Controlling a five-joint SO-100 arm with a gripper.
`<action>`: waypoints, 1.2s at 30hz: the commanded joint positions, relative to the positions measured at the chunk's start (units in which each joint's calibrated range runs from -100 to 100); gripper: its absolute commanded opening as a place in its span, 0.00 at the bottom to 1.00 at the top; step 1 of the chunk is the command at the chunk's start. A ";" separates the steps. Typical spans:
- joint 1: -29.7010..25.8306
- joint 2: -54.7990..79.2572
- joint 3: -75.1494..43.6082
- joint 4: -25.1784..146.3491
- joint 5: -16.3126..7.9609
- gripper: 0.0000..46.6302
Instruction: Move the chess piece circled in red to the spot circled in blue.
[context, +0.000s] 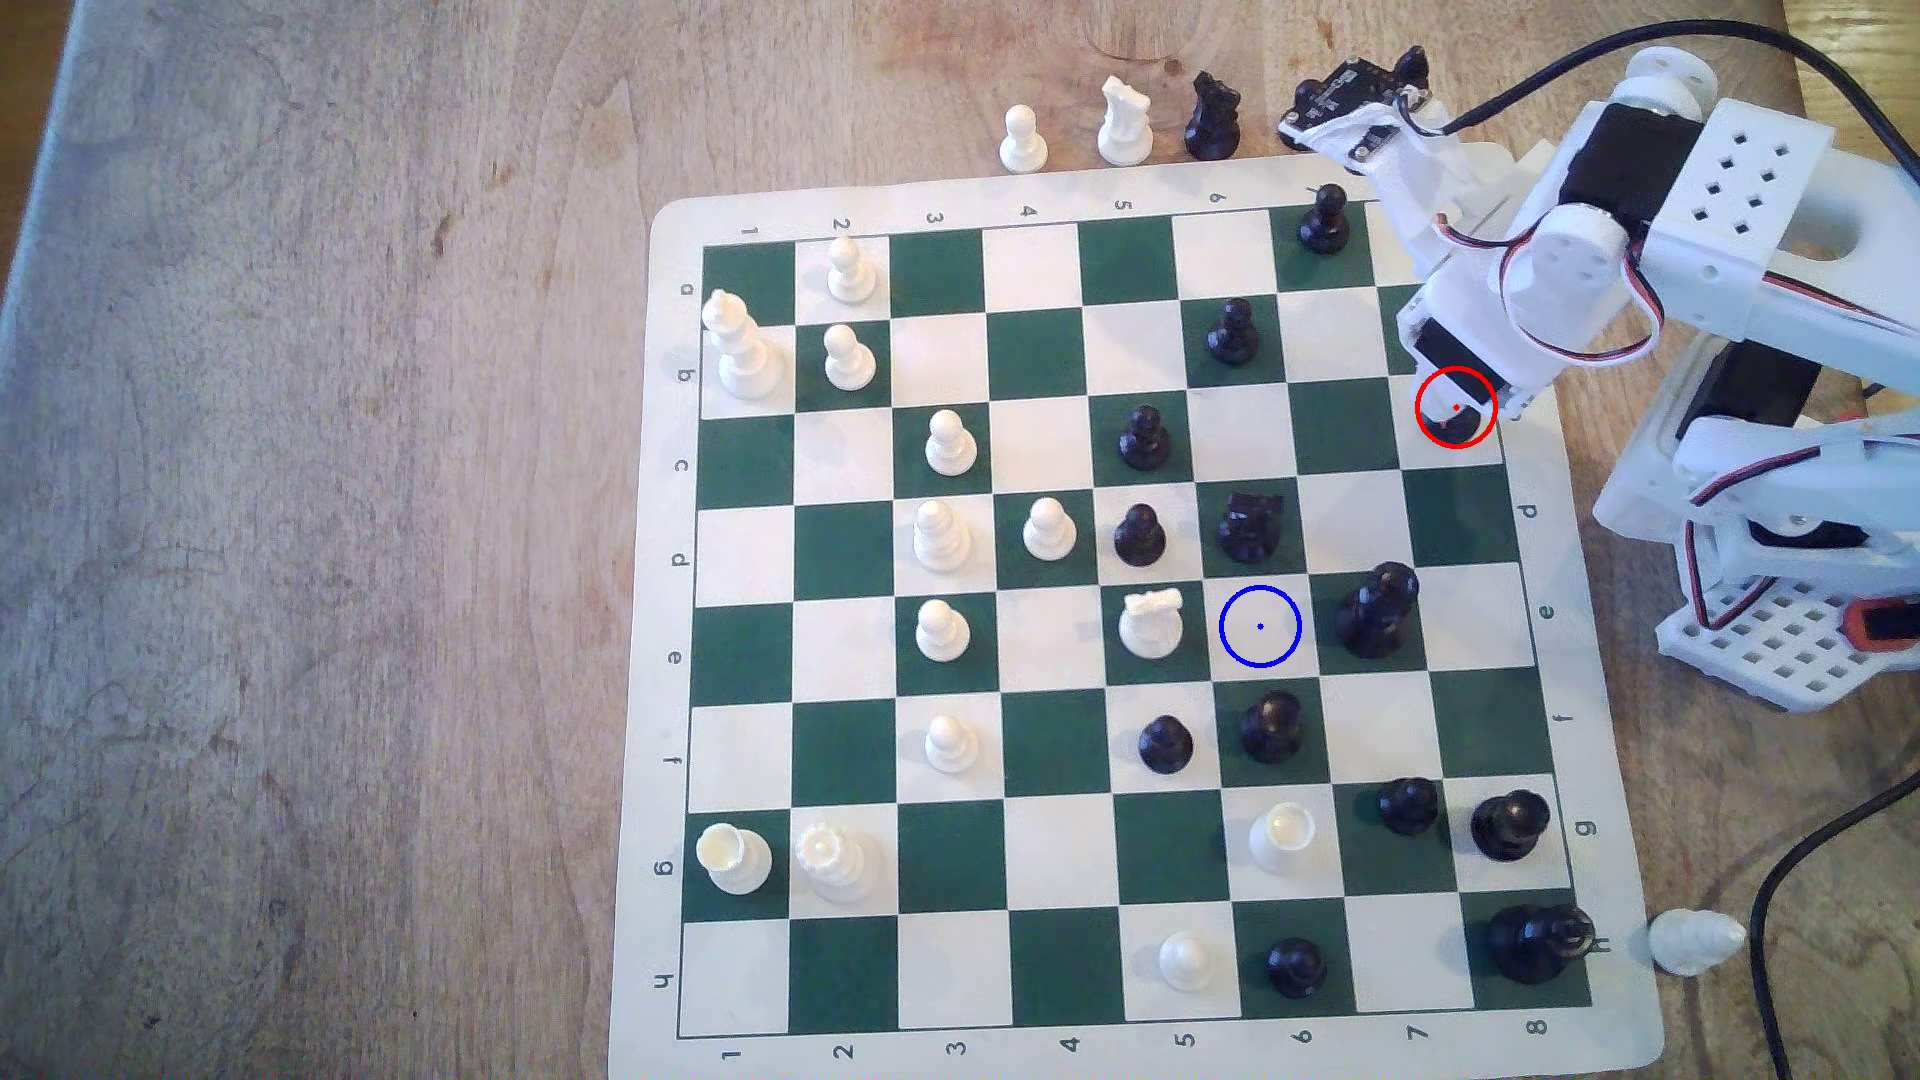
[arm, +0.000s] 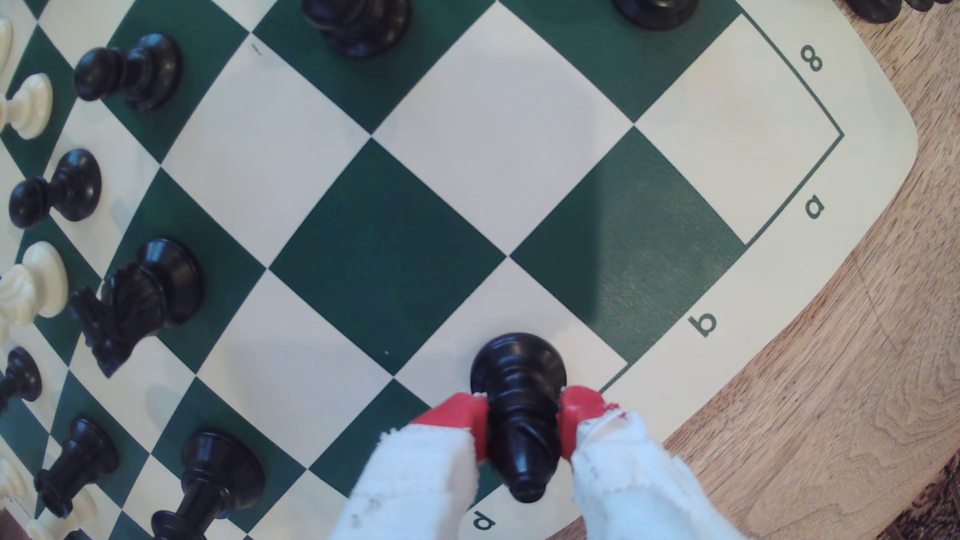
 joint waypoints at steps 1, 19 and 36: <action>-0.51 0.04 -1.18 1.22 0.10 0.01; -12.40 -7.85 -19.49 12.03 0.34 0.01; -26.17 9.89 -27.84 -1.89 0.39 0.01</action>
